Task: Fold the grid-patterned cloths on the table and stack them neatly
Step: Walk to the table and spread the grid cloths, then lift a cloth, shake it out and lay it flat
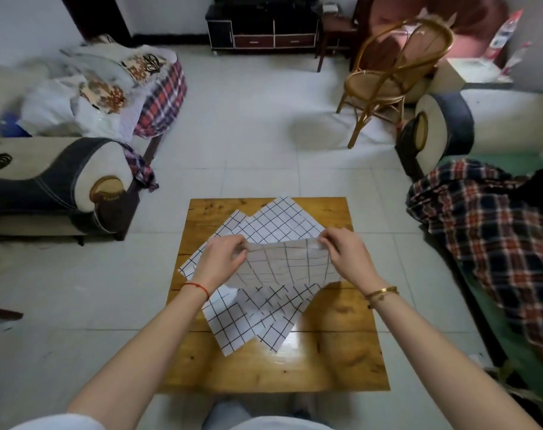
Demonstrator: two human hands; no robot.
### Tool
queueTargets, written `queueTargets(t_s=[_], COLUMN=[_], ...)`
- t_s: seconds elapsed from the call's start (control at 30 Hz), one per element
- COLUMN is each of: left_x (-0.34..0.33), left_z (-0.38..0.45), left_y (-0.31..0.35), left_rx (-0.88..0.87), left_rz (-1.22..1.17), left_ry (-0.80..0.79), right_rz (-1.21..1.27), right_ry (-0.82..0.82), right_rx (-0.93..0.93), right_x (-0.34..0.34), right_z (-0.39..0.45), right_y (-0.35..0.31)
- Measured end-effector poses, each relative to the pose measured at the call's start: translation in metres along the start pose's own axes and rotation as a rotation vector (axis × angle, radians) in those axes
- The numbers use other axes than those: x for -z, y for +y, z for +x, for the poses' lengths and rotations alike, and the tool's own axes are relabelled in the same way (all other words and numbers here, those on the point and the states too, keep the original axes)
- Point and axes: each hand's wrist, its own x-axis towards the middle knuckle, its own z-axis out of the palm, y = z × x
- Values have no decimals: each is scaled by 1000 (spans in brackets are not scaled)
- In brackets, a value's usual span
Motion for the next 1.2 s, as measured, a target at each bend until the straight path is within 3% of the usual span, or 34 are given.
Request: queueTargets(t_s=[0.27, 0.77, 1.2], left_x=[75, 226, 282], left_z=[29, 42, 53], left_y=[42, 137, 160], left_rx=[-23, -277, -377], left_rz=[15, 110, 8], left_ry=[247, 540, 587], right_rz=[69, 125, 63], right_ry=[131, 450, 533], right_rx=[51, 261, 371], right_x=[94, 251, 306], right_z=[42, 82, 88], right_y=[16, -30, -68])
